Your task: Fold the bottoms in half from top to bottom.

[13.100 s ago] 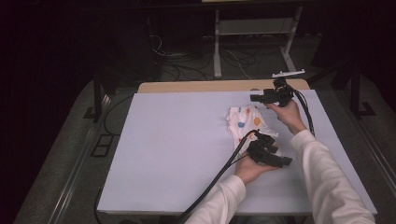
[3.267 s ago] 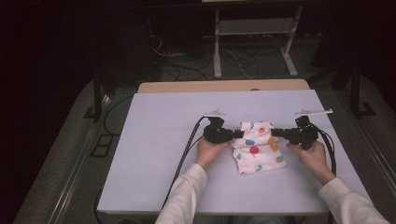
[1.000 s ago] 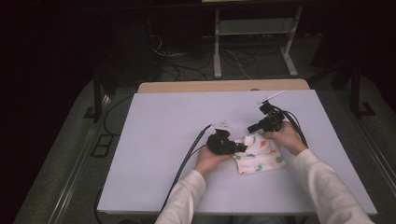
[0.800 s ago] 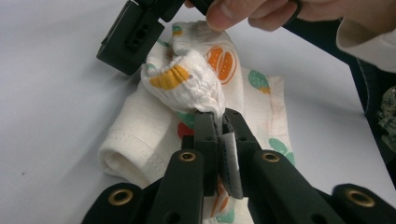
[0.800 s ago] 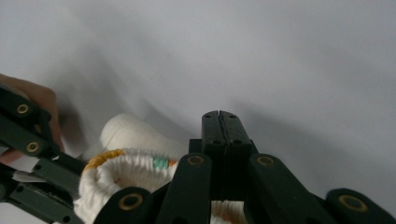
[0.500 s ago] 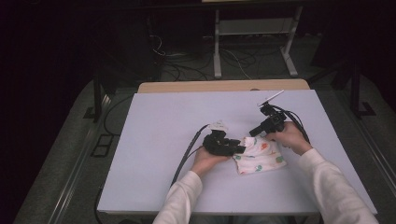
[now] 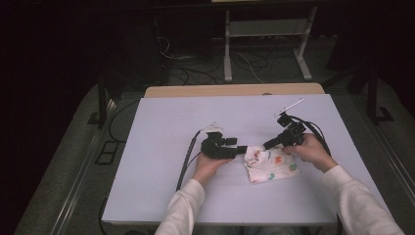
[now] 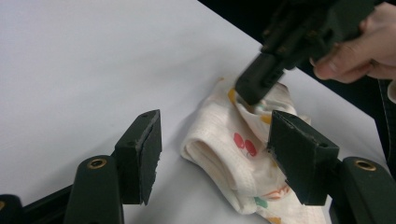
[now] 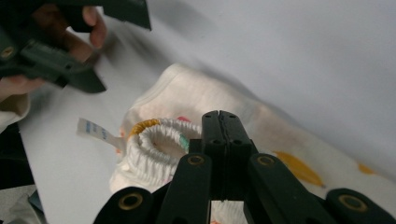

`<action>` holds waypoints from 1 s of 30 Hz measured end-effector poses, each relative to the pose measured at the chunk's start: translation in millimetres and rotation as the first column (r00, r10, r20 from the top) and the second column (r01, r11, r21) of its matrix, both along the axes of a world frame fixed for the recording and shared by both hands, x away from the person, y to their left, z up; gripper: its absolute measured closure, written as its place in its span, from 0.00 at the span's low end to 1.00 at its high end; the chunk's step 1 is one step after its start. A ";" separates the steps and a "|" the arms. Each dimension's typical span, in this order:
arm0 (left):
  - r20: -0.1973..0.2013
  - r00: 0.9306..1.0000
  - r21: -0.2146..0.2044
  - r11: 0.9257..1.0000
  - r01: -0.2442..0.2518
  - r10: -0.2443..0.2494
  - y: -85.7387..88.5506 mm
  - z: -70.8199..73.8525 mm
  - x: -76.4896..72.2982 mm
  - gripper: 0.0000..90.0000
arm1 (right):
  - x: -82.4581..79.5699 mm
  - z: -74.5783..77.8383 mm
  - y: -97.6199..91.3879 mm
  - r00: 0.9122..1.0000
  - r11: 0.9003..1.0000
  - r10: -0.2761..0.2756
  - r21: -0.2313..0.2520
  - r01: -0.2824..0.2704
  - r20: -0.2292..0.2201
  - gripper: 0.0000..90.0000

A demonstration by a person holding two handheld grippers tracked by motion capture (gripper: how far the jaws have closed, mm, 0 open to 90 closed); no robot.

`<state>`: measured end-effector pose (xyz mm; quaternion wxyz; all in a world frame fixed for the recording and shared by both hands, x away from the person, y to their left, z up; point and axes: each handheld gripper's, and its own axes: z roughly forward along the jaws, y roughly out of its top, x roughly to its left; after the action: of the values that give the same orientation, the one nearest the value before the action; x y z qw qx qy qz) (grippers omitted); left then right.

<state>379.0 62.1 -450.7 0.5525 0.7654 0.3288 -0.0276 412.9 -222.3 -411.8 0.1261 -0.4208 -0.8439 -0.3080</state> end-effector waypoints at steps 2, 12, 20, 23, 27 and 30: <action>-0.005 1.000 -0.009 1.000 -0.009 0.009 1.5 -0.2 0.4 0.38 | -4.3 2.7 -1.0 1.000 1.000 0.004 0.009 -0.004 0.007 0.98; -0.005 1.000 0.002 1.000 -0.025 0.025 2.0 -0.1 -1.4 0.35 | -28.9 9.2 -9.1 0.999 0.999 0.012 0.030 -0.013 0.040 0.97; 0.009 0.999 0.002 0.999 -0.033 0.033 -1.5 3.0 -5.5 0.33 | -58.8 5.4 -17.7 0.998 1.000 0.007 0.024 -0.008 0.065 0.96; 0.019 0.999 0.009 0.999 -0.031 0.031 -3.5 4.3 -7.6 0.33 | -70.1 1.0 -19.6 0.998 1.000 0.010 0.021 -0.011 0.062 0.96; 0.022 0.999 0.004 1.000 -0.030 0.030 -6.1 5.5 -9.4 0.32 | -80.6 -5.9 -20.2 0.998 1.000 0.008 0.009 -0.008 0.065 0.96; 0.026 0.999 0.003 0.999 -0.035 0.035 -7.9 6.2 -10.0 0.29 | -86.5 -13.5 -19.3 0.998 1.000 0.003 -0.008 -0.002 0.061 0.97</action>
<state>368.9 54.3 -444.5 0.5558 0.7607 0.3353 -0.0075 326.4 -241.6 -425.3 0.0990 -0.4106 -0.8491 -0.3172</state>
